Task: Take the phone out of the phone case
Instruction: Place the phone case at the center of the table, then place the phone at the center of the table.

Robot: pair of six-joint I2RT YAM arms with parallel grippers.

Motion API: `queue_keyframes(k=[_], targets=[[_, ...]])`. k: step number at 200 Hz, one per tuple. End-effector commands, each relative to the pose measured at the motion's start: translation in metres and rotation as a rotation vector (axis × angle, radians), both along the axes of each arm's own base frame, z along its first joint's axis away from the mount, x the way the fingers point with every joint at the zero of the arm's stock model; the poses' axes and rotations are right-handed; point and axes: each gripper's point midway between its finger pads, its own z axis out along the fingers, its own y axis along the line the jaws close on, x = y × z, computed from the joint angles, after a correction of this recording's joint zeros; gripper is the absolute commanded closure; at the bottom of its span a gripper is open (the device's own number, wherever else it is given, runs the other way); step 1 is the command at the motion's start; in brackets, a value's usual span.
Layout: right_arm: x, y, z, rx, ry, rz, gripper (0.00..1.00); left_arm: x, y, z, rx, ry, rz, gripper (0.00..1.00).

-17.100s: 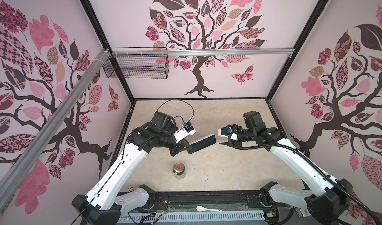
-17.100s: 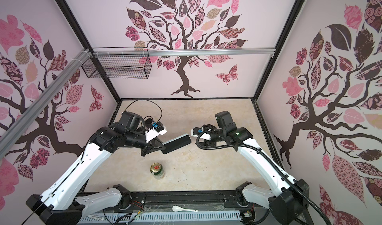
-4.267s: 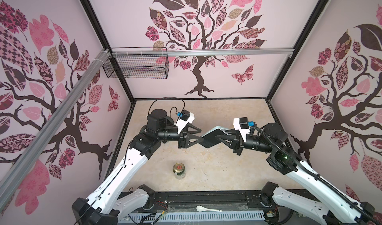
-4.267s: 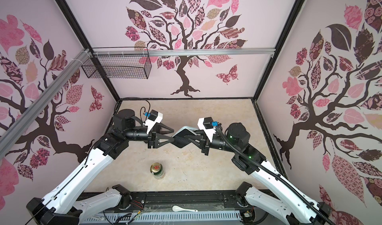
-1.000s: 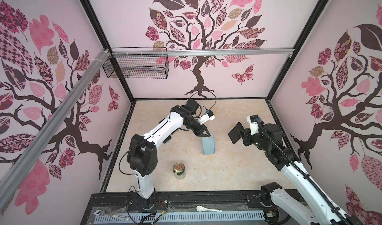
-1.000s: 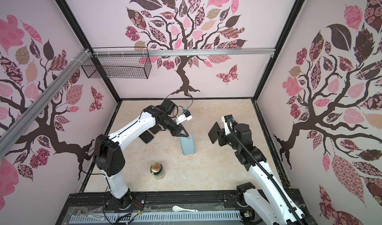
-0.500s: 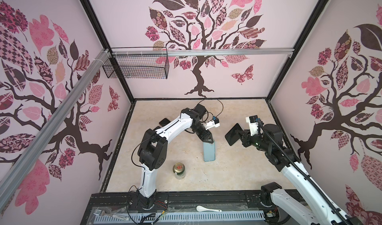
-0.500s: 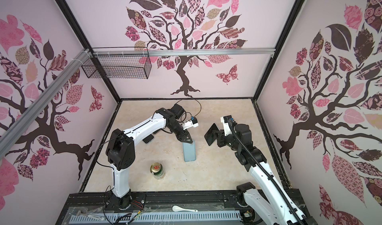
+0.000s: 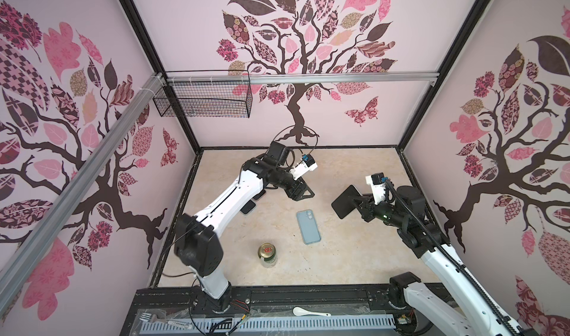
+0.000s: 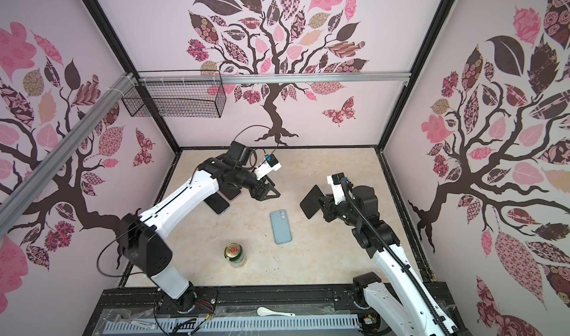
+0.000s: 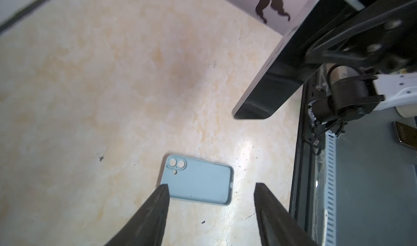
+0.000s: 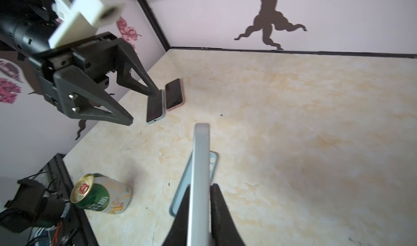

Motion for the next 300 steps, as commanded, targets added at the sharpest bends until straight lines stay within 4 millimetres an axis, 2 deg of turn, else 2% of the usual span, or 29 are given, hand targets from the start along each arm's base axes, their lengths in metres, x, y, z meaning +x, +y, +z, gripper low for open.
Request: queue_keyframes(k=[1, 30, 52, 92, 127, 151, 224, 236, 265, 273, 290, 300], targets=[[-0.024, 0.032, 0.046, 0.136, -0.115, 0.25, 1.0, -0.03, 0.0, 0.028, -0.144, -0.035, -0.048, 0.36], [-0.047, 0.053, 0.065, 0.217, -0.146, 0.455, 1.0, -0.07, 0.009, 0.043, -0.246, -0.019, -0.114, 0.34], [-0.061, 0.063, 0.078, 0.271, -0.161, 0.563, 1.0, -0.09, 0.012, 0.047, -0.309, 0.021, -0.135, 0.3], [-0.078, 0.076, 0.093, 0.319, -0.189, 0.676, 1.0, -0.112, 0.012, 0.05, -0.392, 0.073, -0.186, 0.23], [-0.087, 0.077, 0.101, 0.336, -0.207, 0.72, 1.0, -0.121, 0.007, 0.046, -0.412, 0.116, -0.227, 0.26], [-0.089, 0.076, 0.107, 0.363, -0.219, 0.718, 1.0, -0.13, 0.0, 0.044, -0.42, 0.133, -0.272, 0.38], [-0.09, 0.075, 0.111, 0.373, -0.23, 0.699, 1.0, -0.137, -0.006, 0.047, -0.436, 0.143, -0.317, 0.95], [-0.089, 0.074, 0.111, 0.373, -0.231, 0.698, 1.0, -0.136, -0.005, 0.047, -0.436, 0.145, -0.315, 1.0], [-0.089, 0.074, 0.114, 0.376, -0.241, 0.687, 1.0, -0.138, -0.005, 0.049, -0.444, 0.15, -0.318, 1.0], [-0.089, 0.073, 0.116, 0.38, -0.246, 0.682, 0.92, -0.138, -0.005, 0.052, -0.454, 0.152, -0.32, 1.0], [-0.087, 0.071, 0.122, 0.395, -0.263, 0.648, 0.62, -0.135, -0.007, 0.061, -0.484, 0.143, -0.297, 1.0], [-0.084, 0.068, 0.128, 0.42, -0.28, 0.612, 0.52, -0.133, -0.007, 0.068, -0.515, 0.133, -0.273, 1.0]])
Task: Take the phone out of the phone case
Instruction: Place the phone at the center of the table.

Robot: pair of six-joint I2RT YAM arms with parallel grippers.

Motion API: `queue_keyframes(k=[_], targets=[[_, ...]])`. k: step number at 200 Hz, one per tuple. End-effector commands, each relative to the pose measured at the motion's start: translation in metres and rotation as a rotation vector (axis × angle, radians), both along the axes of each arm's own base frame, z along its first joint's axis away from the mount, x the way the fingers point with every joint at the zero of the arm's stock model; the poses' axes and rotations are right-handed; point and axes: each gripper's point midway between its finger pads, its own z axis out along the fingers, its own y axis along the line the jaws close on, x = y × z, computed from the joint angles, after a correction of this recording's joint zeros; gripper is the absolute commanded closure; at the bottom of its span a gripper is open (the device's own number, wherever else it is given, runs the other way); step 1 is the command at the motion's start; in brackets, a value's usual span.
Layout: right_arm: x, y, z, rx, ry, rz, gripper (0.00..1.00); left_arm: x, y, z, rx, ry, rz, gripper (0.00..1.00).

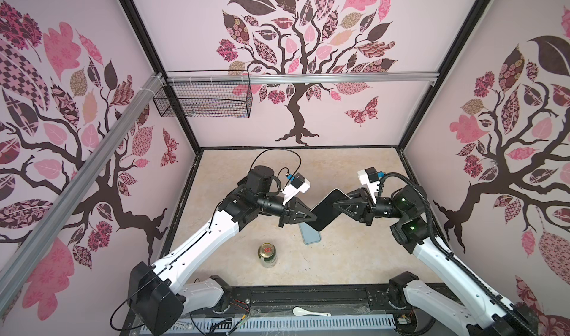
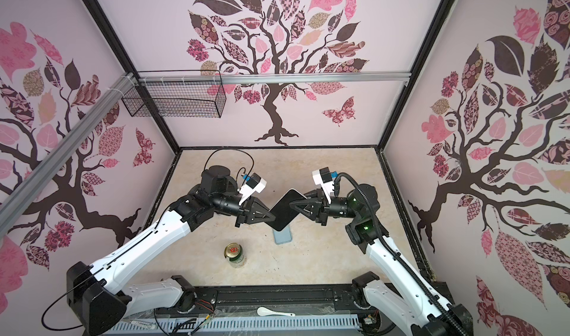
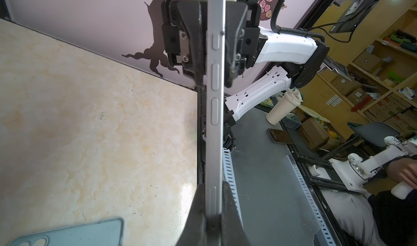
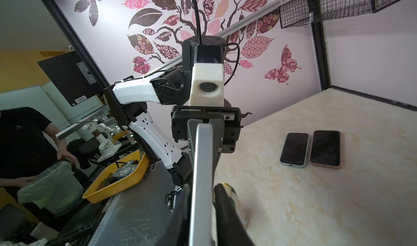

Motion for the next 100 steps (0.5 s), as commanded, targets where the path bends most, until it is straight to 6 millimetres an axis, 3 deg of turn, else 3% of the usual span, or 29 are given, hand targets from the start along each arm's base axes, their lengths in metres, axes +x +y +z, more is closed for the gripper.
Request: queue_keyframes(k=[1, 29, 64, 100], targets=[[-0.004, -0.007, 0.029, 0.082, -0.086, -0.062, 0.51, -0.002, 0.0, 0.018, -0.08, -0.01, 0.017, 1.0], [0.004, -0.019, 0.046, 0.227, -0.058, -0.163, 0.38, 0.013, 0.003, 0.043, -0.194, -0.047, 0.168, 1.0], [0.008, -0.022, 0.051, 0.354, 0.017, -0.209, 0.37, 0.019, 0.007, 0.071, -0.351, -0.042, 0.26, 1.0], [0.004, -0.016, 0.053, 0.396, 0.07, -0.162, 0.37, 0.017, 0.003, 0.075, -0.381, -0.035, 0.265, 1.0]])
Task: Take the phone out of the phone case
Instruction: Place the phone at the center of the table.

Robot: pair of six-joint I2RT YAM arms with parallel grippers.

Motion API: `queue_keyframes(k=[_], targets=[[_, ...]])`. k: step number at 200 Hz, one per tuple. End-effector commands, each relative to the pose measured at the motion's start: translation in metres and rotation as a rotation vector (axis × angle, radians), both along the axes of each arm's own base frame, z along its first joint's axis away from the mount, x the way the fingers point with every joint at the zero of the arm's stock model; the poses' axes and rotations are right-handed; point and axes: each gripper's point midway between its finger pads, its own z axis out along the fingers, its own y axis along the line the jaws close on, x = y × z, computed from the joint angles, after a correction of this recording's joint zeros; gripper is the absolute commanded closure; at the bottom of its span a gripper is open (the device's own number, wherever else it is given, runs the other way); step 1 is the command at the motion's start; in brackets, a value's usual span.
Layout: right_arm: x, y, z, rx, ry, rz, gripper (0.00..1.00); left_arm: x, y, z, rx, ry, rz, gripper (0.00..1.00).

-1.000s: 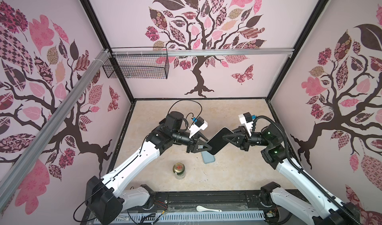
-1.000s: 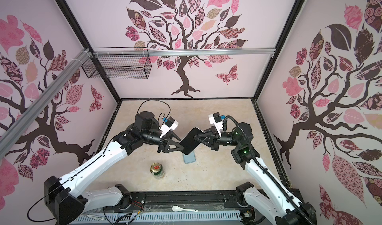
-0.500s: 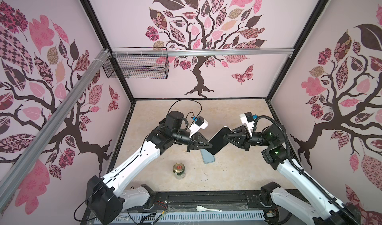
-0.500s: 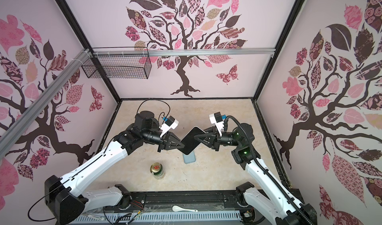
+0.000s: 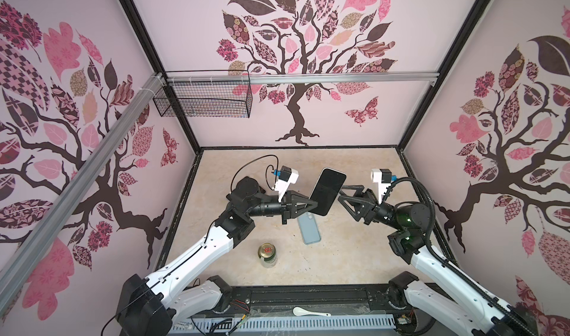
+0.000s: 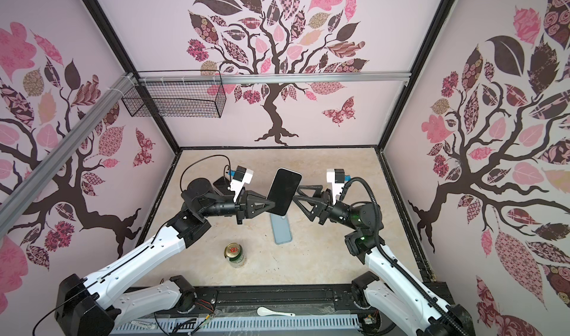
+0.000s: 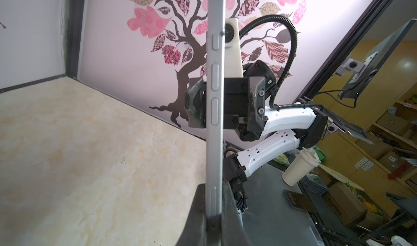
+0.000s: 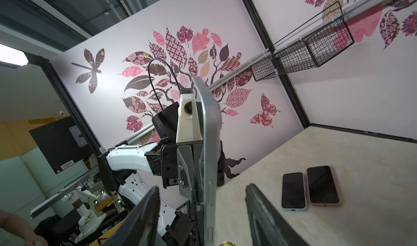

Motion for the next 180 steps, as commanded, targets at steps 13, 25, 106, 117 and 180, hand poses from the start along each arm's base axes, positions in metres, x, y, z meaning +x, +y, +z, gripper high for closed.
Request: queue_keyframes(k=[13, 25, 106, 117, 180], targets=[[-0.013, 0.001, 0.028, 0.108, -0.037, 0.038, 0.39, -0.002, 0.001, 0.028, -0.111, -0.05, 0.028, 1.0], [-0.014, 0.004, 0.027, 0.114, -0.032, 0.044, 0.41, -0.001, 0.001, 0.028, -0.11, -0.05, 0.027, 1.0], [-0.009, 0.008, 0.035, 0.15, -0.019, 0.056, 0.6, 0.001, -0.006, 0.02, -0.1, -0.026, 0.018, 1.0], [-0.008, 0.008, 0.034, 0.154, -0.015, 0.05, 0.64, 0.002, -0.006, 0.02, -0.1, -0.026, 0.024, 1.0], [-0.001, 0.008, 0.026, 0.152, 0.012, 0.028, 0.82, 0.007, -0.007, 0.014, -0.092, -0.012, 0.043, 1.0]])
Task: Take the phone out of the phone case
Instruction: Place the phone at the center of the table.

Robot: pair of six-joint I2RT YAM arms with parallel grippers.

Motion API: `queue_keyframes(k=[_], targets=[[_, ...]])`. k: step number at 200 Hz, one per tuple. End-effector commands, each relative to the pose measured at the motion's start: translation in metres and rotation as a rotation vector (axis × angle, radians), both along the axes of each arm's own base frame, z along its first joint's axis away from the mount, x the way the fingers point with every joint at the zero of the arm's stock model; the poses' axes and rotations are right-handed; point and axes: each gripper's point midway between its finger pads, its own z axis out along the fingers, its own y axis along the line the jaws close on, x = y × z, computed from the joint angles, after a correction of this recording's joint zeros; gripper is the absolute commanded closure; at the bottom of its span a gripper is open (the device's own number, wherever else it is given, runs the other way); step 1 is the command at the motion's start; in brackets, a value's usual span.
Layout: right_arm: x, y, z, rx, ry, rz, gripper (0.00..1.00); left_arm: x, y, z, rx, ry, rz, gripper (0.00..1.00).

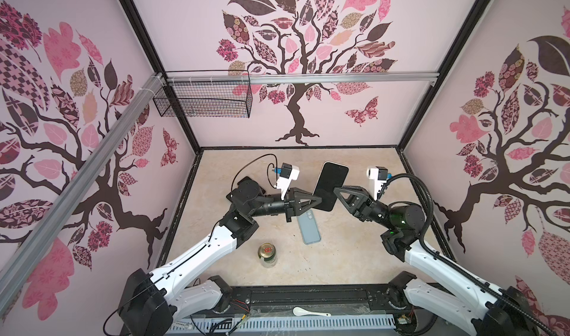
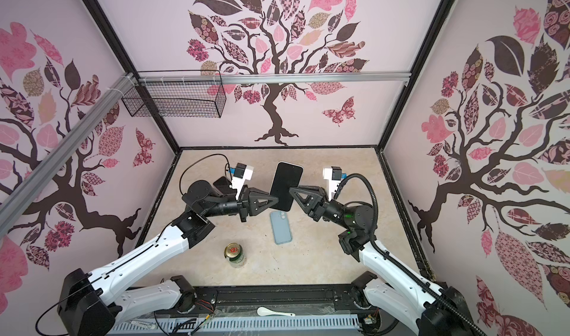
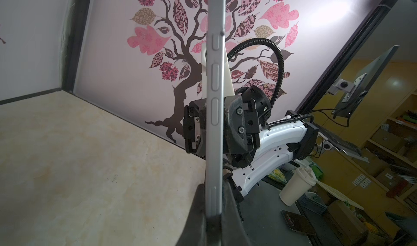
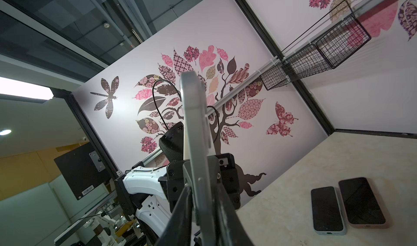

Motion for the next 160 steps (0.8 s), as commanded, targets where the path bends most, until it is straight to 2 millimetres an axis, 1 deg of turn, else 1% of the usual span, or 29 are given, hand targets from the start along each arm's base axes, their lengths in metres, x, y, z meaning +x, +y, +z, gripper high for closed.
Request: queue_keyframes(k=[1, 55, 57, 61, 69, 75, 83, 93, 100, 102, 104, 106, 108, 109, 115, 127, 137, 138, 142, 152, 160], targets=[[-0.005, -0.003, 0.014, 0.038, -0.052, -0.006, 0.82, 0.003, 0.001, 0.0, -0.025, -0.03, 0.021, 1.0], [-0.004, -0.003, 0.013, 0.032, -0.063, -0.012, 0.96, 0.005, 0.002, -0.004, -0.016, -0.021, 0.035, 1.0], [-0.004, -0.003, 0.013, 0.032, -0.066, -0.014, 0.97, 0.005, 0.002, -0.004, -0.014, -0.021, 0.037, 0.98], [-0.004, -0.003, 0.012, 0.029, -0.07, -0.018, 0.97, 0.004, 0.001, -0.005, -0.009, -0.02, 0.038, 0.9], [-0.004, -0.003, 0.01, 0.016, -0.085, -0.032, 0.99, 0.006, 0.002, -0.008, 0.004, -0.017, 0.047, 0.73], [-0.003, -0.003, 0.007, 0.001, -0.094, -0.048, 1.0, 0.006, 0.003, -0.009, 0.011, -0.02, 0.055, 0.59], [-0.001, -0.004, 0.003, -0.018, -0.095, -0.071, 1.0, 0.011, 0.004, -0.012, 0.03, -0.007, 0.086, 0.43], [0.001, -0.005, -0.005, -0.048, -0.117, -0.108, 1.0, 0.017, 0.007, -0.018, 0.067, 0.012, 0.135, 0.29], [0.007, -0.007, -0.014, -0.072, -0.099, -0.147, 1.0, 0.022, 0.009, -0.025, 0.105, 0.022, 0.166, 0.21], [0.008, -0.007, -0.016, -0.079, -0.092, -0.159, 1.0, 0.022, 0.009, -0.026, 0.114, 0.024, 0.174, 0.17], [0.01, -0.008, -0.019, -0.087, -0.084, -0.171, 1.0, 0.024, 0.01, -0.027, 0.124, 0.026, 0.186, 0.15], [0.01, -0.009, -0.019, -0.09, -0.09, -0.184, 1.0, 0.026, 0.011, -0.03, 0.136, 0.033, 0.195, 0.13], [0.014, -0.009, -0.025, -0.11, -0.074, -0.194, 1.0, 0.027, 0.011, -0.031, 0.145, 0.037, 0.204, 0.12], [0.013, -0.01, -0.025, -0.113, -0.085, -0.205, 1.0, 0.028, 0.012, -0.031, 0.147, 0.036, 0.209, 0.12], [0.017, -0.01, -0.033, -0.151, -0.078, -0.228, 1.0, 0.031, 0.014, -0.041, 0.195, 0.062, 0.235, 0.09], [0.029, -0.012, -0.056, -0.251, -0.017, -0.285, 1.0, 0.038, 0.019, -0.055, 0.263, 0.088, 0.288, 0.03], [0.036, -0.013, -0.073, -0.327, 0.024, -0.321, 1.0, 0.042, 0.023, -0.064, 0.305, 0.106, 0.321, 0.02], [0.038, -0.014, -0.078, -0.344, 0.037, -0.329, 1.0, 0.043, 0.023, -0.065, 0.309, 0.107, 0.324, 0.02], [0.04, -0.014, -0.083, -0.363, 0.055, -0.338, 1.0, 0.044, 0.025, -0.069, 0.324, 0.115, 0.336, 0.02], [0.05, -0.018, -0.105, -0.44, 0.129, -0.374, 1.0, 0.048, 0.029, -0.079, 0.358, 0.137, 0.367, 0.02], [0.055, -0.02, -0.117, -0.487, 0.171, -0.389, 1.0, 0.05, 0.032, -0.087, 0.382, 0.15, 0.39, 0.02]])
